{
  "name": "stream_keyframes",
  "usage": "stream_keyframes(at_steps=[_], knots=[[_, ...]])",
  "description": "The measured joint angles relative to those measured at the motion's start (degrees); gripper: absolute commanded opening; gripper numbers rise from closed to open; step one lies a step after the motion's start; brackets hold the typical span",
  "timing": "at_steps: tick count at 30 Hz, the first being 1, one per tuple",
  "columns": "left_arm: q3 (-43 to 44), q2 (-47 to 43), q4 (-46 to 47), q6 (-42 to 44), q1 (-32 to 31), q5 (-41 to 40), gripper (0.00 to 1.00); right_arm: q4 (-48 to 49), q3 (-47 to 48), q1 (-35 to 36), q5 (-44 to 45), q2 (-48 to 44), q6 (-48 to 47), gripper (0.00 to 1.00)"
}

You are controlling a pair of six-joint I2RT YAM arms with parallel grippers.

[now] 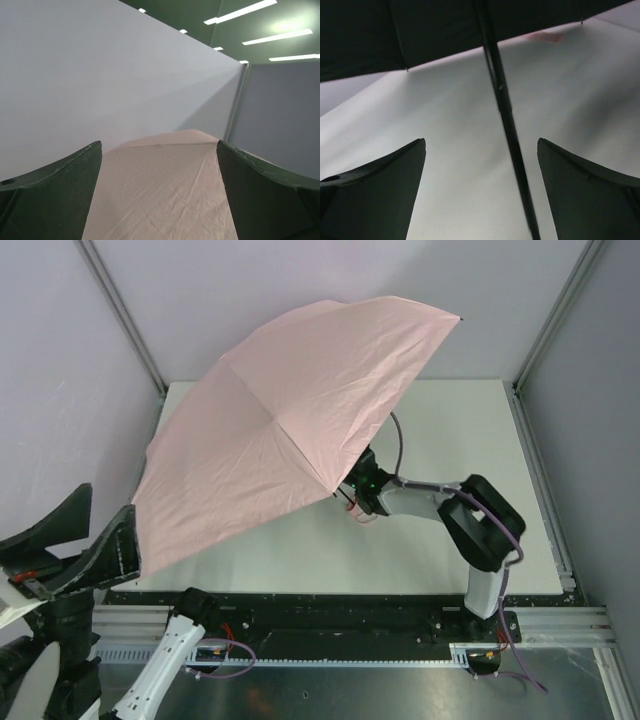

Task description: Put away the umbrella

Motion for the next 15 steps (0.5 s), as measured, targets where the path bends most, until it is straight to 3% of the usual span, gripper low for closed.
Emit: stream_keyframes(at_steps=[3,9,13,15], knots=[[0.48,1.84,-0.20,0.87,-0.11,4.63,0.99,1.03,5.64,0.15,1.16,5.81,-0.61,0.77],[1.66,2.93,-0.42,2.32,-0.66,13.64,0.99,-1.55,9.99,1.44,5.14,9.27,1.79,0.19],[3.28,2.93,-0.15,2.49,-0.90,19.26,0.99,-4.96,10.32,3.98,5.44,7.52,2.21,0.04],[4.48,2.95,0.09,2.16,-1.20,22.05,0.99,-8.13,10.32,5.68,7.85,4.92,3.96,0.01]])
